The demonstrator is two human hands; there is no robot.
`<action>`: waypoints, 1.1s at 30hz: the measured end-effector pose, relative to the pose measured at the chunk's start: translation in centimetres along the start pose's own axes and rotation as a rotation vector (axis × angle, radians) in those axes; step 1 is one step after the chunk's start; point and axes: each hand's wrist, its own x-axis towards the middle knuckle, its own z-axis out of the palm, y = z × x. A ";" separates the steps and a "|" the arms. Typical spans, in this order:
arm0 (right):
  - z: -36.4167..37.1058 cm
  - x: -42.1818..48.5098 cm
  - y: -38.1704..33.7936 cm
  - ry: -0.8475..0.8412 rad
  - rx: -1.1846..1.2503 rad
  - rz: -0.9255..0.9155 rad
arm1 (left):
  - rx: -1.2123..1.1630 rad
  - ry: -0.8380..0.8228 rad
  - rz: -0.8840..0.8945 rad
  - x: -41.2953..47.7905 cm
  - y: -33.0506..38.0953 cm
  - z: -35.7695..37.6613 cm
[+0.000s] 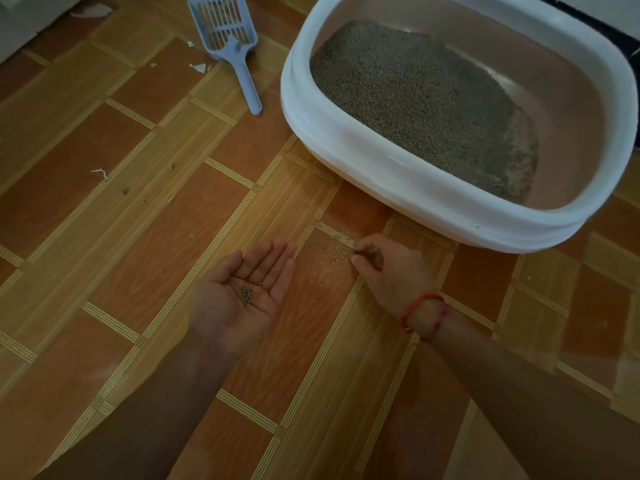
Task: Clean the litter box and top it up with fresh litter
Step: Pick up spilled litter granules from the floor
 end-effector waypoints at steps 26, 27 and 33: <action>1.5 -3.5 -10.0 -0.102 0.243 -0.439 | 0.033 -0.118 -0.143 1.1 -0.7 -1.1; 1.3 -3.4 -9.8 -0.076 0.258 -0.435 | 0.029 -0.123 -0.136 1.1 -0.6 -1.0; 0.4 -1.2 -5.7 0.037 0.165 -0.179 | -0.008 -0.031 -0.033 0.8 -0.5 -0.5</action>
